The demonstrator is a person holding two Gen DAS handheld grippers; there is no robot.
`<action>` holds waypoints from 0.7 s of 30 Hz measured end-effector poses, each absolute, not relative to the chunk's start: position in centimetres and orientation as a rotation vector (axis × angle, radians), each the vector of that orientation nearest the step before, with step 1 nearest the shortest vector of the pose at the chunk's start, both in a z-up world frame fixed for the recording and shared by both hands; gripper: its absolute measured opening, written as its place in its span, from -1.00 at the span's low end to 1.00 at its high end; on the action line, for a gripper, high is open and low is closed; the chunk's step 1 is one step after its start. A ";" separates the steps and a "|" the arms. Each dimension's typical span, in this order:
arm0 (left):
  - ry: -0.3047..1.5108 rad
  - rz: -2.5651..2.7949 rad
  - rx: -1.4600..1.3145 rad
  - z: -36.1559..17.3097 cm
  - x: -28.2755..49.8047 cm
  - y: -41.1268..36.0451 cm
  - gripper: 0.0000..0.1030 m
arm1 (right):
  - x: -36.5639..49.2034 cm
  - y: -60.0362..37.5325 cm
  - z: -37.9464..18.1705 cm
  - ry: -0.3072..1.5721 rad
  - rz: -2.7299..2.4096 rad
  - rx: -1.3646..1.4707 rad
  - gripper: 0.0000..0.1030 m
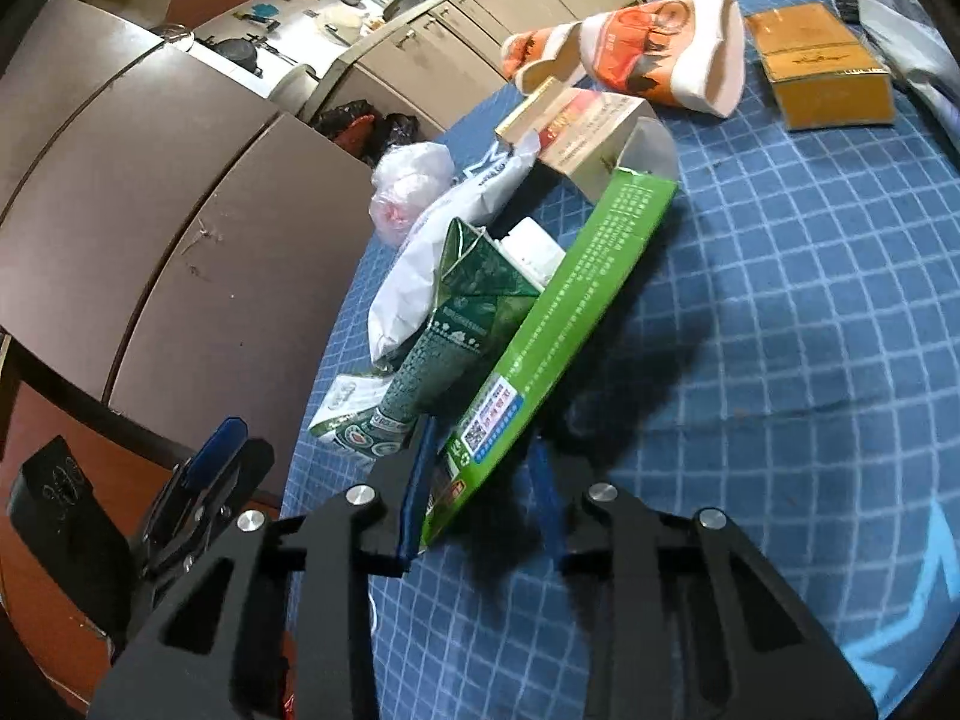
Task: Collect trash
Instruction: 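Grasp the green toothpaste box with the right tool while the left tool grasps the drink carton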
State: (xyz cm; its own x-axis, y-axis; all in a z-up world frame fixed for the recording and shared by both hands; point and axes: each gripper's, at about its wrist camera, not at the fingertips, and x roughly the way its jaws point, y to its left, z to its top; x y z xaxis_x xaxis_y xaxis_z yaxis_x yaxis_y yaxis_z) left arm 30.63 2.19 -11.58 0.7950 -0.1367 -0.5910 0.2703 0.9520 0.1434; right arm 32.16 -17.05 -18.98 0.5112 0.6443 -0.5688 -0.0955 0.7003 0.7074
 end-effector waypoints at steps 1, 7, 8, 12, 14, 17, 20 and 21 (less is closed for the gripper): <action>0.603 -0.242 0.253 -11.5 30.5 1.8 0.26 | 32.3 -16.9 -19.1 0.937 0.493 0.665 -0.53; 0.504 -0.369 0.474 -12.0 29.3 -2.2 0.39 | 29.5 -19.3 -17.9 0.901 0.482 0.630 -0.72; 0.483 -0.378 0.525 -12.2 29.1 -3.1 0.40 | 28.8 -20.1 -17.5 0.888 0.472 0.619 -0.75; 0.413 -0.399 0.680 -13.3 28.2 -6.4 0.42 | 26.1 -23.1 -16.8 0.855 0.407 0.577 -0.76; 0.383 -0.402 0.794 -14.6 27.7 -8.3 0.42 | 24.9 -24.7 -16.7 0.843 0.376 0.576 -0.76; 0.362 -0.401 0.932 -16.3 27.3 -10.0 0.42 | 23.2 -26.9 -16.5 0.825 0.338 0.583 -0.76; 0.390 -0.392 0.994 -17.9 28.1 -11.4 0.42 | 22.0 -28.5 -16.7 0.814 0.330 0.632 -0.76; 0.404 -0.392 1.024 -18.7 28.6 -12.0 0.38 | 21.9 -28.8 -16.9 0.814 0.333 0.656 -0.76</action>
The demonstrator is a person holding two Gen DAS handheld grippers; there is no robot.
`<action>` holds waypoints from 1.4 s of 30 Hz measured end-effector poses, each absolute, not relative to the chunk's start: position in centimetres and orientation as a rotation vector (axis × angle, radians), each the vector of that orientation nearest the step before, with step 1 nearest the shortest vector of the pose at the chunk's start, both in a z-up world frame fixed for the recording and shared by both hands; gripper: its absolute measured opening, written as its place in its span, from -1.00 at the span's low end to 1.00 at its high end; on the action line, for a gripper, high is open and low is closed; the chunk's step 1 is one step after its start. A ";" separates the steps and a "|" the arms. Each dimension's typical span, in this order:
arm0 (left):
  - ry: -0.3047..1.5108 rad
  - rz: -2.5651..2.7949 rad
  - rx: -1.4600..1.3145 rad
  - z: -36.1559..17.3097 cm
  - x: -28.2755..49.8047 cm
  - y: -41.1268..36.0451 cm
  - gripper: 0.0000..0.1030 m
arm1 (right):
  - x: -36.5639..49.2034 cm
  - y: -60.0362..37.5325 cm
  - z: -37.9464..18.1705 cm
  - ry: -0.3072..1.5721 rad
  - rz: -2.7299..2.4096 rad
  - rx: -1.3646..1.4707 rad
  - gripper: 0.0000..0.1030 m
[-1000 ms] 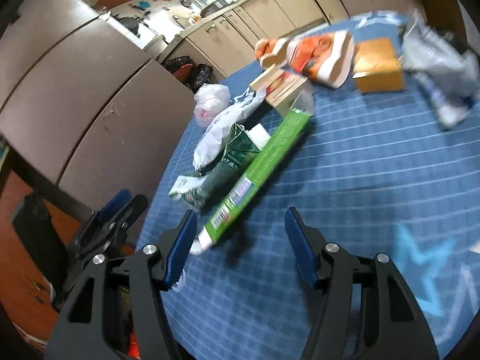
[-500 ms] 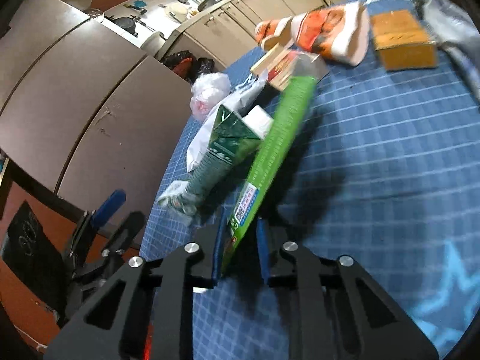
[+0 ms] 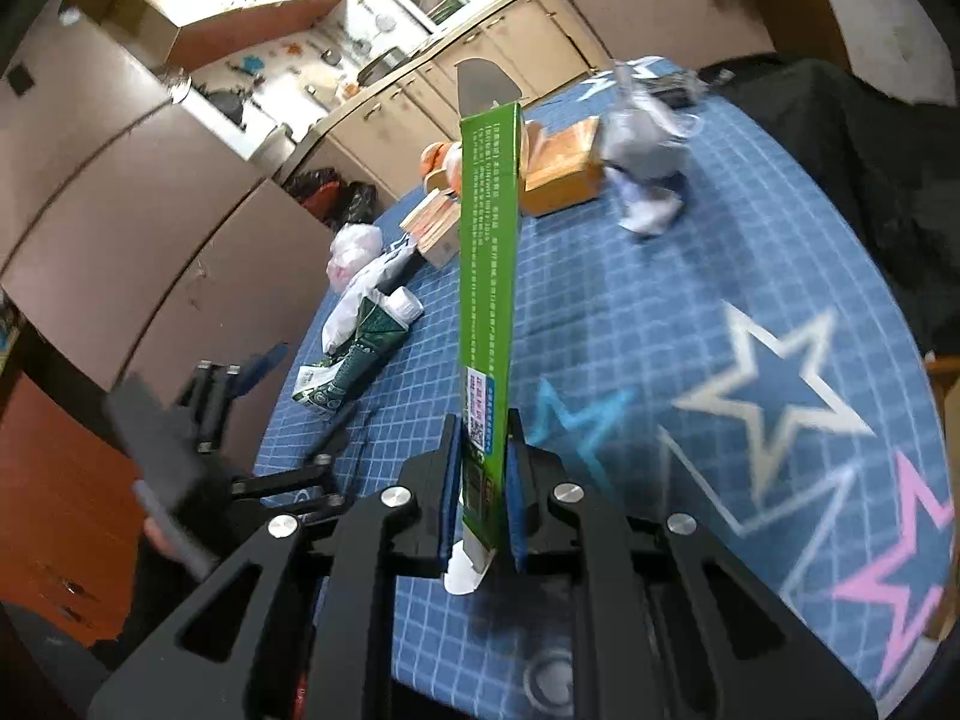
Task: Collect trash
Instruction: 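Grasp the green toothpaste box with the right tool while the left tool grasps the drink carton, then carry both items over the white bucket and open both tools to drop them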
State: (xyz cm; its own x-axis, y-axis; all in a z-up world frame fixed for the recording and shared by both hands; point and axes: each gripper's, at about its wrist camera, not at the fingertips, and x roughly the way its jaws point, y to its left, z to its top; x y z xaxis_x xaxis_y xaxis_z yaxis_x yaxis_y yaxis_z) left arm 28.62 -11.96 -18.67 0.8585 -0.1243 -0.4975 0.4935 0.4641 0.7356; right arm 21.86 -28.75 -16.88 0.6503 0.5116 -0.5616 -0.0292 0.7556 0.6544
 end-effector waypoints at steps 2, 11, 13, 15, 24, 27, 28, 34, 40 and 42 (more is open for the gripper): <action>0.439 -0.412 0.996 -18.6 29.6 -12.4 0.38 | 21.6 -29.1 -17.2 0.811 0.342 0.679 -0.76; 0.565 -0.367 0.961 -19.3 34.5 -13.0 -0.40 | 19.9 -30.0 -17.3 0.791 0.358 0.675 -0.76; 0.573 -0.349 0.936 -19.3 34.6 -12.8 -0.47 | 19.7 -30.1 -17.3 0.789 0.358 0.677 -0.76; 0.567 -0.339 0.914 -19.3 34.5 -12.6 -0.49 | 19.6 -30.2 -17.4 0.789 0.358 0.674 -0.76; 0.568 -0.423 0.617 -14.5 30.2 -10.4 -0.58 | 18.5 -29.8 -16.2 0.760 0.331 0.599 -0.76; 0.590 -0.475 0.470 -12.8 28.8 -9.5 -0.60 | 18.3 -29.5 -15.9 0.758 0.320 0.567 -0.76; 0.599 -0.484 0.435 -12.4 28.6 -9.3 -0.61 | 18.1 -29.3 -15.7 0.755 0.311 0.547 -0.76; 0.624 -0.495 0.250 -10.5 26.6 -9.1 -0.61 | 17.0 -28.5 -14.5 0.727 0.268 0.445 -0.77; 0.627 -0.499 0.152 -8.8 24.7 -9.6 -0.62 | 15.8 -28.4 -13.8 0.712 0.225 0.394 -0.77; 0.626 -0.484 0.144 -8.2 24.2 -9.9 -0.62 | 15.4 -28.4 -13.5 0.706 0.214 0.382 -0.78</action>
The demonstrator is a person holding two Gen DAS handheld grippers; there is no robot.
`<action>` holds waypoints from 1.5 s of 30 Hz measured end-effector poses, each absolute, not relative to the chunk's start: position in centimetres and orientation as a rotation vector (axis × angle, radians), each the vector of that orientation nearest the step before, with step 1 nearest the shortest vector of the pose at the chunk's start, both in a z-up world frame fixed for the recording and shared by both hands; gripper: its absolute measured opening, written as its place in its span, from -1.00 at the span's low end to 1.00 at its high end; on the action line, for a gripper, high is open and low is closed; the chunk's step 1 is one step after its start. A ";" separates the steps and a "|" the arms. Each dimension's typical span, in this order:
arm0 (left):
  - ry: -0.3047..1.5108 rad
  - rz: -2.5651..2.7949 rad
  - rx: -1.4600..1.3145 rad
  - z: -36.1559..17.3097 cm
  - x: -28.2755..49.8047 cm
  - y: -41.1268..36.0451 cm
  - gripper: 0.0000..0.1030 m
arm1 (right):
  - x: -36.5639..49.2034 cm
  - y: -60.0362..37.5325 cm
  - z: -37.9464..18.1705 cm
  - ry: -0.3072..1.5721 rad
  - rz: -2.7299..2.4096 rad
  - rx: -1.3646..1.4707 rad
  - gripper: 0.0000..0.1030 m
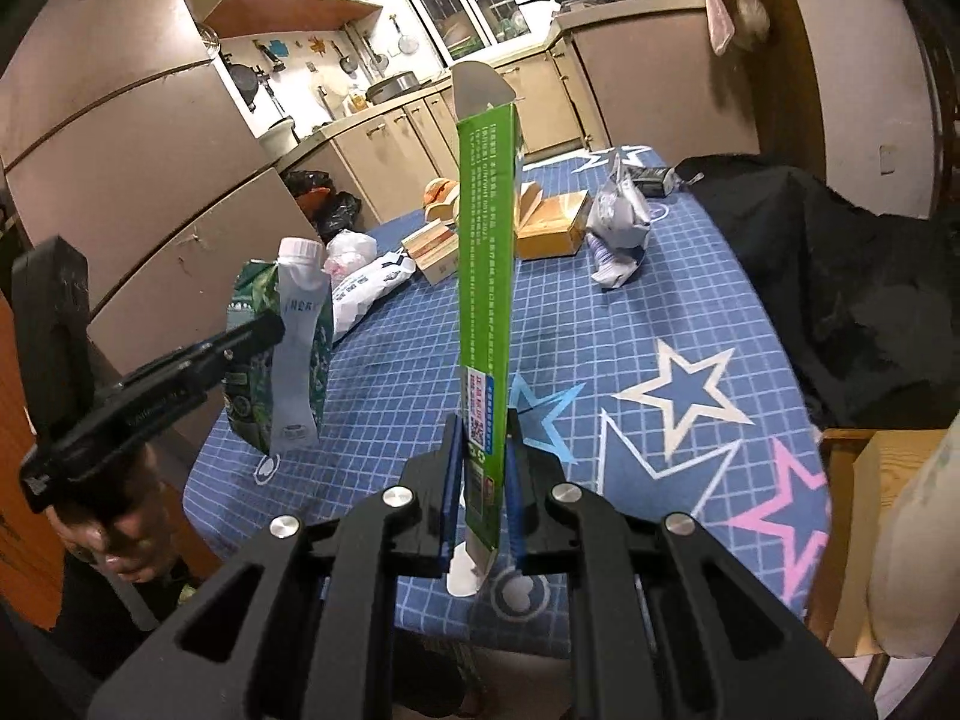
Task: Collect trash
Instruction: 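Carry both items over the white bucket and open both tools to drop them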
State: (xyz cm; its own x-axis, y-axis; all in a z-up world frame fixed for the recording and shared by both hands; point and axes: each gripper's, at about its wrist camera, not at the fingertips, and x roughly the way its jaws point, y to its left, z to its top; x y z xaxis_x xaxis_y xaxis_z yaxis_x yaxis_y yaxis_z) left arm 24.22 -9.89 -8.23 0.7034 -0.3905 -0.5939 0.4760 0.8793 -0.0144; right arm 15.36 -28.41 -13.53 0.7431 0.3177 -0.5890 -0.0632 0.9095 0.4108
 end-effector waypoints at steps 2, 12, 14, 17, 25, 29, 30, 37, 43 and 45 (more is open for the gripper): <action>0.625 -0.460 0.140 -7.8 24.1 -10.1 -0.62 | 15.0 -28.4 -13.2 0.697 0.201 0.364 -0.78; 0.603 -0.383 0.181 -6.5 22.4 -12.0 -0.62 | 12.8 -28.6 -11.7 0.649 0.157 0.315 -0.78; 0.591 -0.374 0.191 -6.2 22.0 -12.4 -0.62 | 12.4 -28.8 -11.4 0.639 0.149 0.313 -0.78; 0.578 -0.372 0.202 -5.7 21.4 -13.1 -0.62 | 11.6 -29.2 -10.9 0.621 0.136 0.306 -0.78; 0.535 -0.415 0.237 -4.3 20.0 -16.0 -0.62 | 9.1 -31.3 -8.9 0.552 0.077 0.309 -0.78; 0.518 -0.461 0.254 -3.7 19.2 -18.5 -0.62 | 7.5 -33.4 -8.1 0.519 0.025 0.318 -0.78; 0.513 -0.477 0.262 -3.5 19.0 -19.5 -0.62 | 7.2 -33.9 -7.9 0.512 0.013 0.319 -0.78; 0.498 -0.592 0.306 -3.3 17.5 -26.0 -0.62 | 3.9 -39.3 -6.9 0.457 -0.120 0.339 -0.78; 0.485 -0.695 0.355 -3.7 15.8 -32.2 -0.62 | 1.0 -43.8 -6.7 0.424 -0.240 0.356 -0.78; 0.483 -0.730 0.367 -3.8 15.4 -34.2 -0.62 | 0.2 -45.0 -6.7 0.417 -0.276 0.362 -0.78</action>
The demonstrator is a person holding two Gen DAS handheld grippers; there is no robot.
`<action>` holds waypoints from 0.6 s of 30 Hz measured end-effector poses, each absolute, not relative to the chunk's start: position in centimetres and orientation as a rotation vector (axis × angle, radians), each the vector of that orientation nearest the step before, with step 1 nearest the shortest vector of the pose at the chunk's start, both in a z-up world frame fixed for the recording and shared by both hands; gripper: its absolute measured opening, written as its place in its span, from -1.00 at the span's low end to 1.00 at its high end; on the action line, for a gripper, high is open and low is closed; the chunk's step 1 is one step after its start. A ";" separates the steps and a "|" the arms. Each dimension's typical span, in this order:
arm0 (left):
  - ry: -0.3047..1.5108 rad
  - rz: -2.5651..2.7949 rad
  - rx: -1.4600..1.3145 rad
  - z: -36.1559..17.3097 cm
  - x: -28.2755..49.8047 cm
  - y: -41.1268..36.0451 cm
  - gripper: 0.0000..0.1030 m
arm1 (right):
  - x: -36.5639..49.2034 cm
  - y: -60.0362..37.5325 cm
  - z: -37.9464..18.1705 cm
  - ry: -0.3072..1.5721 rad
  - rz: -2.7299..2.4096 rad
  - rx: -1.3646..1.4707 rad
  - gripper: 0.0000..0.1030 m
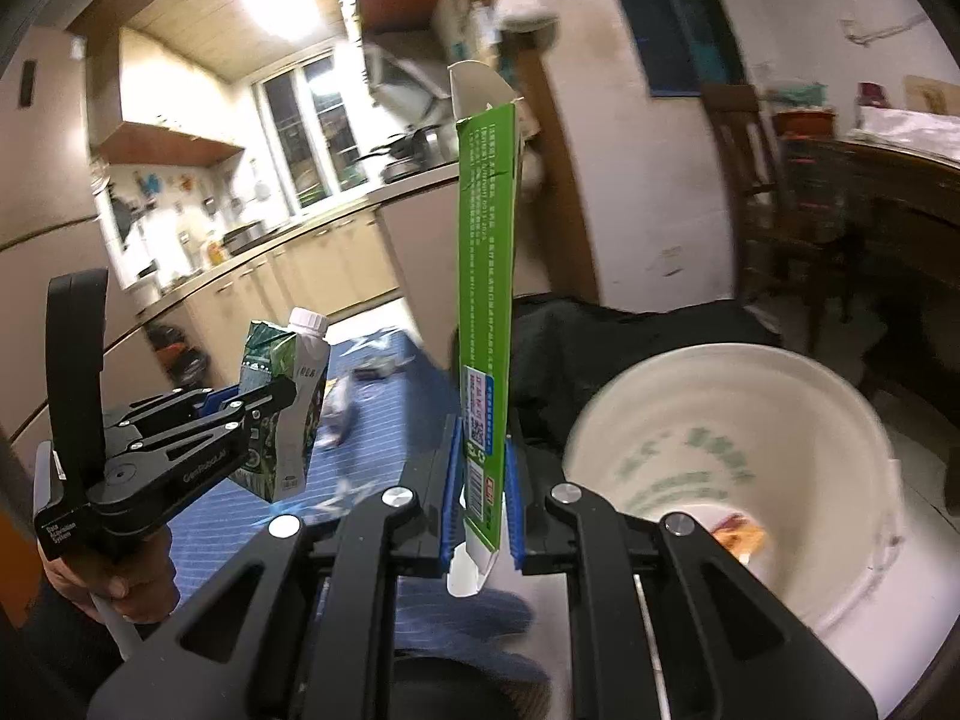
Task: Collect trash
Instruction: 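Carry both items over the white bucket and open both tools to drop them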
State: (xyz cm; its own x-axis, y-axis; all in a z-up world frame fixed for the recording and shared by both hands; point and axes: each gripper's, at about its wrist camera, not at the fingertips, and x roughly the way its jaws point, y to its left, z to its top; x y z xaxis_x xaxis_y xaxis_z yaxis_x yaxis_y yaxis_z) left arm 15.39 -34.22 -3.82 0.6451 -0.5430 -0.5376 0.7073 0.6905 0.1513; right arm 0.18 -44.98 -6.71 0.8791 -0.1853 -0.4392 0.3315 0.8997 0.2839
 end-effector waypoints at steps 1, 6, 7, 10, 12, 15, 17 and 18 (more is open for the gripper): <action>0.479 -0.749 0.375 -3.9 15.1 -35.3 -0.62 | -0.4 -45.8 -6.7 0.412 -0.298 0.367 -0.78; 0.458 -0.835 0.402 -3.9 13.6 -40.0 -0.62 | -2.5 -48.6 -6.9 0.393 -0.383 0.386 -0.78; 0.454 -0.856 0.405 -3.9 13.3 -41.0 -0.62 | -3.0 -49.1 -6.9 0.389 -0.401 0.387 -0.78; 0.451 -0.909 0.403 -3.8 12.7 -43.2 -0.62 | -4.0 -50.3 -7.0 0.383 -0.443 0.391 -0.78; 0.456 -0.957 0.395 -3.7 12.4 -44.9 -0.62 | -4.4 -51.0 -7.3 0.386 -0.469 0.390 -0.78; 0.464 -1.034 0.381 -3.8 11.9 -47.1 -0.62 | -4.8 -51.7 -7.8 0.401 -0.490 0.390 -0.78; 0.473 -1.091 0.368 -4.0 11.7 -48.0 -0.62 | -4.9 -52.4 -8.3 0.421 -0.511 0.389 -0.78; 0.478 -1.122 0.359 -4.3 11.6 -48.5 -0.62 | -4.9 -52.7 -8.5 0.428 -0.519 0.389 -0.78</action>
